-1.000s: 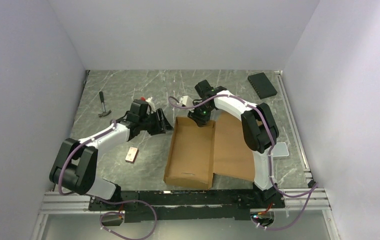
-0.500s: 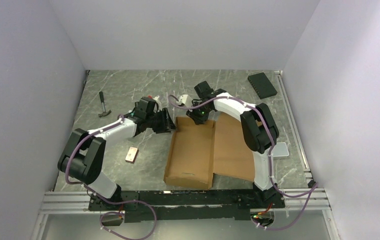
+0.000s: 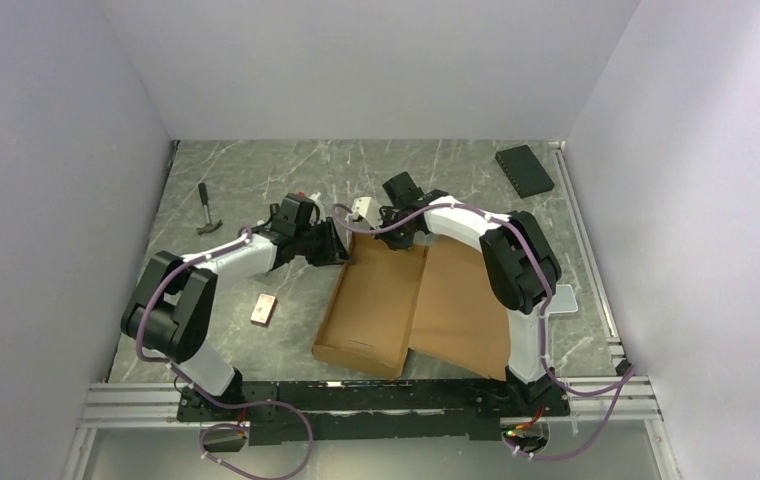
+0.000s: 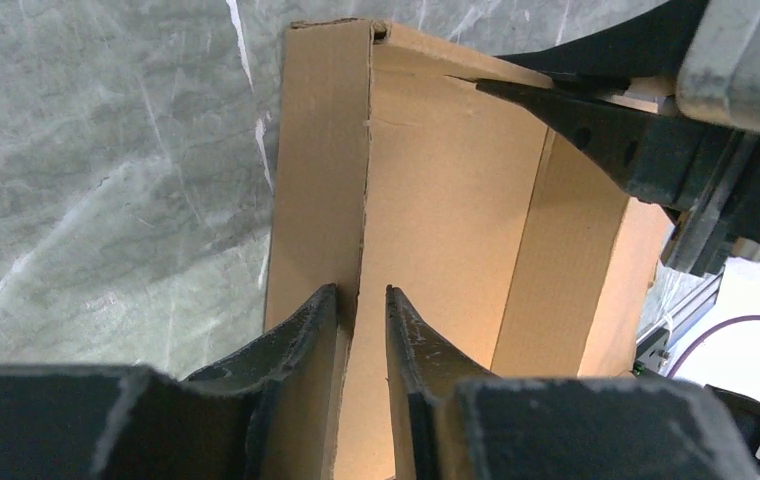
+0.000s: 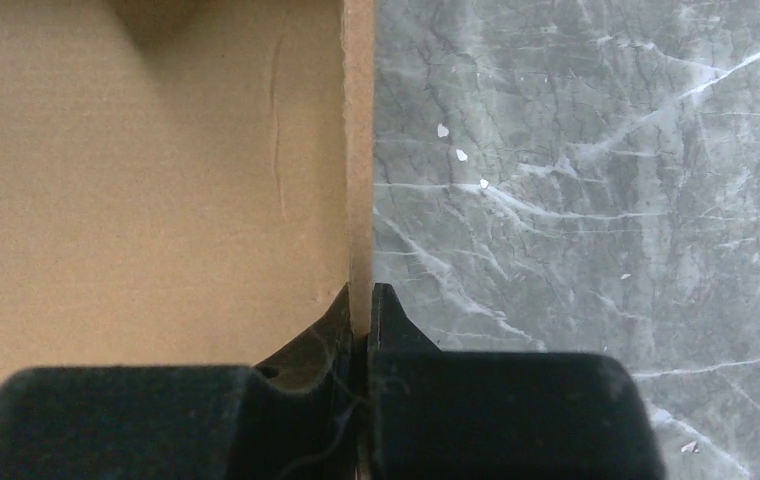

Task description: Fold the paper box

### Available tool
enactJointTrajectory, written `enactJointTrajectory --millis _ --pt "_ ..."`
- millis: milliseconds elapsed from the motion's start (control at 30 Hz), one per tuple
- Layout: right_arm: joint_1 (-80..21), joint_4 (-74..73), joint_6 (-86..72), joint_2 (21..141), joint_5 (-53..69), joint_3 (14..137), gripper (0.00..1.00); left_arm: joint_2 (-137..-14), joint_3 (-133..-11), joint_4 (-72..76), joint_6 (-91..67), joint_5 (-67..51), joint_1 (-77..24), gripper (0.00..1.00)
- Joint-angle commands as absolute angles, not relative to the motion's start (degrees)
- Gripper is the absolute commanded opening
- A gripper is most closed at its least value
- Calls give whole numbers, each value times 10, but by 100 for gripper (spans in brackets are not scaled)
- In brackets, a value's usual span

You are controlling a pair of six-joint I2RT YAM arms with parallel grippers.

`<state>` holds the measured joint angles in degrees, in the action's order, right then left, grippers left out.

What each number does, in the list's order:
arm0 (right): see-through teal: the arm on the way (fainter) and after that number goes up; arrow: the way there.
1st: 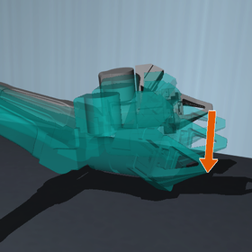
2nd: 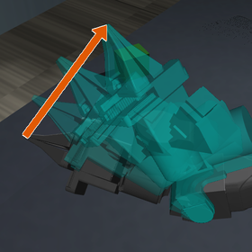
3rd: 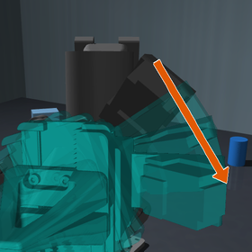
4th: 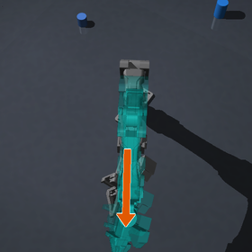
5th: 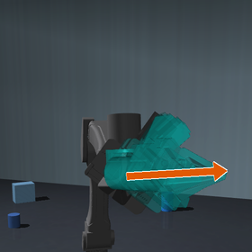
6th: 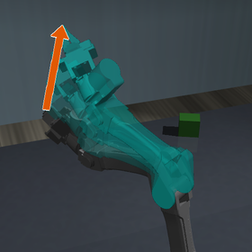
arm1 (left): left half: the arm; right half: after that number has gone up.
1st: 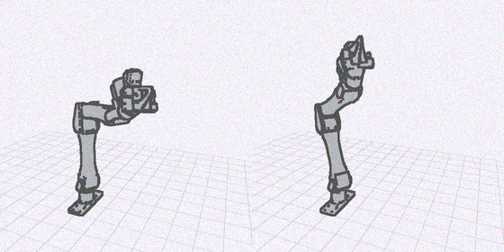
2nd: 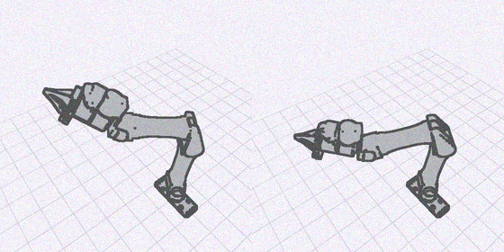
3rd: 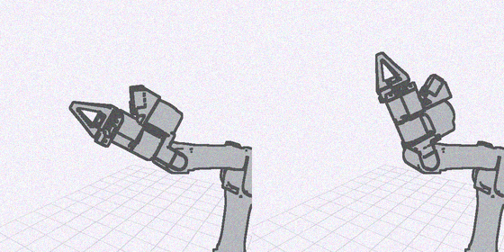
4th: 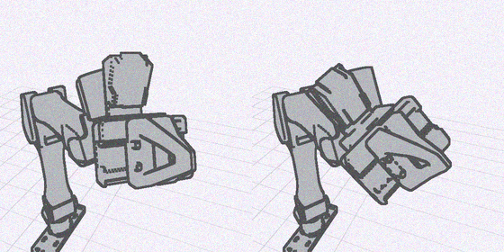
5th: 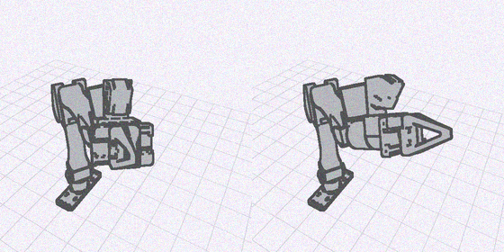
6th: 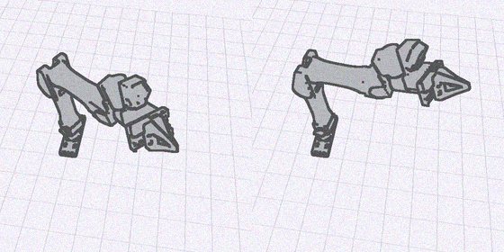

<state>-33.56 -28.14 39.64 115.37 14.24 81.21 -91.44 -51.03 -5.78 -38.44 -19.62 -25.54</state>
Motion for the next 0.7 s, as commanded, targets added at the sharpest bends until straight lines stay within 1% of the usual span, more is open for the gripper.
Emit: enactJointTrajectory --millis 0,67,100,200,233,367,433,500,567,667 --pt "-344 -277 397 1154 152 818 11 -925 -534 -48 -384 -208 -260 29" --pt "-337 -290 390 1143 169 829 26 -922 -532 -52 -382 -201 -260 30" --pt "-333 -295 387 1134 177 832 32 -917 -532 -55 -382 -197 -260 30" --pt "-320 -305 380 1102 198 837 46 -904 -534 -65 -381 -183 -260 32" --pt "-316 -310 379 1091 205 838 52 -899 -536 -73 -377 -179 -260 34" --pt "-301 -336 379 1041 245 836 69 -878 -555 -97 -352 -165 -259 40" --pt "-292 -347 382 1015 269 833 74 -867 -570 -111 -331 -157 -258 47" --pt "-278 -367 390 979 298 830 77 -859 -591 -125 -295 -152 -258 55" --pt "-255 -380 399 938 339 817 77 -855 -621 -141 -239 -160 -258 64" --pt "-209 -389 418 861 427 770 78 -859 -678 -160 -137 -193 -258 76"
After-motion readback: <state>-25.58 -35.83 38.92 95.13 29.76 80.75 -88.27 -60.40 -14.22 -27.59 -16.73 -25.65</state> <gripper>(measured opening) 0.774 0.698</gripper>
